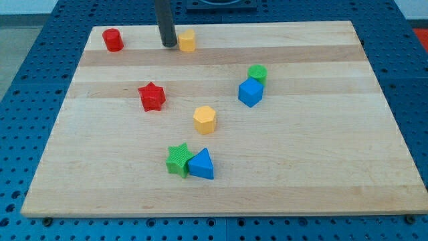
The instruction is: Slide the green star up a bit
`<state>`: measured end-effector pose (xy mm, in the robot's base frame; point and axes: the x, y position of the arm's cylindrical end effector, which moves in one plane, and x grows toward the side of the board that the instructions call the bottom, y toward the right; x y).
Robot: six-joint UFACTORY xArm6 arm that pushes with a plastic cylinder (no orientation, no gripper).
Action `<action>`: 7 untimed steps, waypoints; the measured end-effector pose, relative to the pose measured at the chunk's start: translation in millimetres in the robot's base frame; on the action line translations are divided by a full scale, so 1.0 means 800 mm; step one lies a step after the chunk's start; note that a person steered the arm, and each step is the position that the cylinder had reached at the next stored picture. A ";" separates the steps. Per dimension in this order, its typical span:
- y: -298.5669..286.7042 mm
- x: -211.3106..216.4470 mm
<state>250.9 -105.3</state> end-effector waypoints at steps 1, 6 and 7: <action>0.030 0.000; 0.019 0.154; 0.019 0.200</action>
<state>411.1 -90.4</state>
